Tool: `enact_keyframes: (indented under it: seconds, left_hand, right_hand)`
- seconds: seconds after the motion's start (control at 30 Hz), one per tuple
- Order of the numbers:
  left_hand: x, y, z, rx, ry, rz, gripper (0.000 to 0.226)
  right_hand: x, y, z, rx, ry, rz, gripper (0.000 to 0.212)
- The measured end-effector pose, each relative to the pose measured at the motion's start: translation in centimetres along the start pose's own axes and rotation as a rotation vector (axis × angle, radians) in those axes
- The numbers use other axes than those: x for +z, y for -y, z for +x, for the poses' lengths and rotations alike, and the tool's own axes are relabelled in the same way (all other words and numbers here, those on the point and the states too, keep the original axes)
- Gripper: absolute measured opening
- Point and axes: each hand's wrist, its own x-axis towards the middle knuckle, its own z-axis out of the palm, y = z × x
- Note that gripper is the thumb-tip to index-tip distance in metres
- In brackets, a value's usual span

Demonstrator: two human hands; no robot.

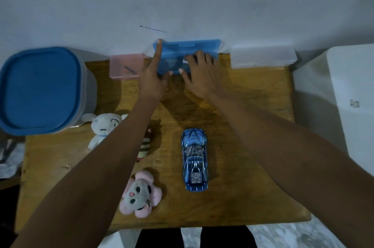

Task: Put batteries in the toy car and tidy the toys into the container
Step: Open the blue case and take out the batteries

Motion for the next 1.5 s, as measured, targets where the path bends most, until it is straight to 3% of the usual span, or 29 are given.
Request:
enact_keyframes:
  seconds: [0.4, 0.7, 0.9, 1.13, 1.33, 1.5]
  left_hand:
    - [0.2, -0.1, -0.2, -0.019, -0.035, 0.027, 0.094]
    - [0.3, -0.3, -0.3, -0.039, -0.043, 0.002, 0.094]
    - [0.3, -0.4, -0.3, -0.036, -0.018, -0.024, 0.095]
    - [0.2, -0.2, -0.2, -0.024, -0.017, -0.004, 0.095]
    - [0.3, -0.1, -0.4, -0.029, -0.019, 0.01, 0.093]
    - [0.4, 0.1, -0.2, -0.019, -0.027, -0.004, 0.092]
  right_hand:
    - [0.9, -0.8, -0.1, -0.085, 0.022, -0.161, 0.046]
    - [0.3, -1.3, 1.3, -0.115, -0.007, 0.05, 0.056]
    - [-1.1, -0.7, 1.4, -0.132, -0.169, 0.105, 0.044]
    - [-0.8, -0.8, -1.7, -0.141, -0.187, 0.04, 0.026]
    - [1.4, -0.4, -3.3, -0.089, -0.194, -0.093, 0.029]
    - [2.2, -0.5, -4.2, -0.067, -0.204, -0.054, 0.029]
